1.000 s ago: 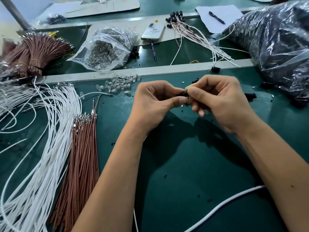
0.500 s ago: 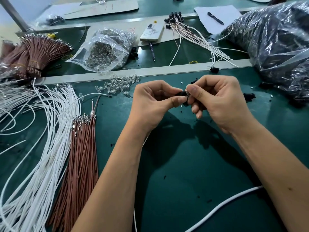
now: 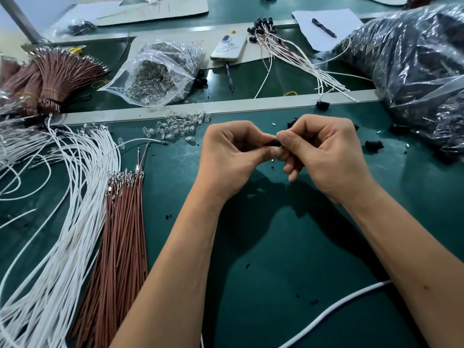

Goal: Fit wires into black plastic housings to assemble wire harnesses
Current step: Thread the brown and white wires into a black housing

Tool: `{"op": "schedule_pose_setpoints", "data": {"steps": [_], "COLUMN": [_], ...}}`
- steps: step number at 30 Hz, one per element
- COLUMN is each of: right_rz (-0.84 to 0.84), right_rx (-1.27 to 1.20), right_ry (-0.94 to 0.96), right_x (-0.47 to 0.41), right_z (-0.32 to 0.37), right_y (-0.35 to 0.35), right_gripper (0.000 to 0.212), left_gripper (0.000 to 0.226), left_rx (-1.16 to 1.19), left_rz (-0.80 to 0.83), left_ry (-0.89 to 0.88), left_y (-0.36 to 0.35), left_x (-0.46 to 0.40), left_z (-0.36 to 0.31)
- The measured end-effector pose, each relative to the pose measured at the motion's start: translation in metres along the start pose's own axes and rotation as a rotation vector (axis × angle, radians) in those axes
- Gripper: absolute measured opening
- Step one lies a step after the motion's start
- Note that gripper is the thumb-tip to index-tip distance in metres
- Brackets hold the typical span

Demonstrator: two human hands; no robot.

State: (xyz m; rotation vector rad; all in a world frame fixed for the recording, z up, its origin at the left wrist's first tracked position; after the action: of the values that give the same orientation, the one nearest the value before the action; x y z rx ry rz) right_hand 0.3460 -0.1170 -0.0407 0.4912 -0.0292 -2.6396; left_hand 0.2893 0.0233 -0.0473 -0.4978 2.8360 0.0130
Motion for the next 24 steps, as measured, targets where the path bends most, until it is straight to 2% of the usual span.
{"op": "schedule_pose_setpoints", "data": {"steps": [4, 8, 11, 14, 18, 20, 22, 24], "right_rz": [-0.046, -0.130, -0.136, -0.106, 0.103, 0.128, 0.123, 0.138], "right_rx": [0.069, 0.250, 0.342, 0.206, 0.042, -0.097, -0.223, -0.253], "right_ry": [0.057, 0.145, 0.196, 0.012, -0.201, -0.263, -0.313, -0.356], "right_x": [0.002, 0.003, 0.001, -0.005, -0.026, -0.043, -0.065, -0.093], "right_z": [0.005, 0.017, 0.029, 0.020, 0.012, 0.016, 0.019, 0.019], "right_y": [-0.001, 0.000, -0.003, -0.010, -0.027, -0.025, -0.020, -0.013], "right_gripper": [0.022, 0.026, 0.022, 0.022, 0.031, 0.026, 0.019, 0.020], "left_gripper": [0.019, 0.021, 0.015, 0.013, 0.018, 0.020, 0.032, 0.027], "left_rx": [0.010, 0.019, 0.048, 0.178, 0.422, 0.549, 0.612, 0.594], "left_rz": [-0.018, -0.071, -0.237, -0.413, -0.549, -0.554, -0.510, -0.468], "left_ry": [0.002, 0.007, 0.037, 0.120, 0.299, 0.403, 0.497, 0.536], "left_y": [0.001, 0.003, 0.010, 0.011, -0.001, -0.011, -0.021, -0.027], "left_x": [-0.001, -0.002, -0.005, -0.023, -0.057, -0.077, -0.100, -0.125], "left_z": [0.000, -0.001, -0.008, -0.018, -0.023, -0.022, -0.019, -0.018]}}
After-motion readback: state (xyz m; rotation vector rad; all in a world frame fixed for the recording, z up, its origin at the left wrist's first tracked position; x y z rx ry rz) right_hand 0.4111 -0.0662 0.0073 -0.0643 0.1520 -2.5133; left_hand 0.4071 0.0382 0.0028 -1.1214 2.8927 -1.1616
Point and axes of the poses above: each hand's wrist, its own x-axis away from the middle knuckle, its own y-axis out of the back of the hand, z = x × y, the point moved 9 cm from there along -x, towards the middle knuckle, and after that the axes turned 3 degrees about -z, right-handed, at the moved point
